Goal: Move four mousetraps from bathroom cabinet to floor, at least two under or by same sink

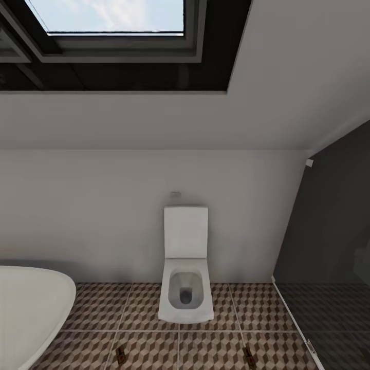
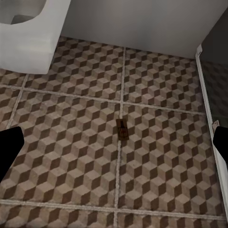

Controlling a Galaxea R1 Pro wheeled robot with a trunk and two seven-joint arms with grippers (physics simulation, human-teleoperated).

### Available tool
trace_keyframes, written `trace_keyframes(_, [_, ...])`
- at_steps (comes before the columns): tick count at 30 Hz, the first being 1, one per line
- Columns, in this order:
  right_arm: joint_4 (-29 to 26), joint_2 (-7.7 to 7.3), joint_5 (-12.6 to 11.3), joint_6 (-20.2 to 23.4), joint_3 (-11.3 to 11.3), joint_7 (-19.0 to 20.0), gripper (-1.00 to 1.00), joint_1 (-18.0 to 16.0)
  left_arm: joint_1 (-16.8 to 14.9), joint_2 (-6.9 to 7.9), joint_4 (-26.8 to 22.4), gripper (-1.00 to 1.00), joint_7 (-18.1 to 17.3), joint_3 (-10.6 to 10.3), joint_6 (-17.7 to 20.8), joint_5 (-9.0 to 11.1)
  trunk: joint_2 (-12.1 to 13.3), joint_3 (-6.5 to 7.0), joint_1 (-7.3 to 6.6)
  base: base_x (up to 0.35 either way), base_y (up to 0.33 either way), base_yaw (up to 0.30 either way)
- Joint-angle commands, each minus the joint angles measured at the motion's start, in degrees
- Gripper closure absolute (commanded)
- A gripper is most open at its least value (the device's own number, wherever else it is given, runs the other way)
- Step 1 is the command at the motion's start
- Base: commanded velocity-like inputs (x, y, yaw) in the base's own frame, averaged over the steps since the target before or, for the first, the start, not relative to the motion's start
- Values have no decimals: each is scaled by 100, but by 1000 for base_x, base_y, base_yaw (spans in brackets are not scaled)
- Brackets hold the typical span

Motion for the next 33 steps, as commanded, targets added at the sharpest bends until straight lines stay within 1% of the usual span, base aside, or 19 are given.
trace_keyframes(1, [23,0,1,-30,37,-10,-100,-8,-8,2,25,-100,-39,21,-30,40,-5,-2,3,0,0,0])
trace_keyframes(33, [23,-1,1,-30,37,-10,-100,-7,-9,5,25,-100,-39,21,-32,40,-5,-2,3,0,0,0])
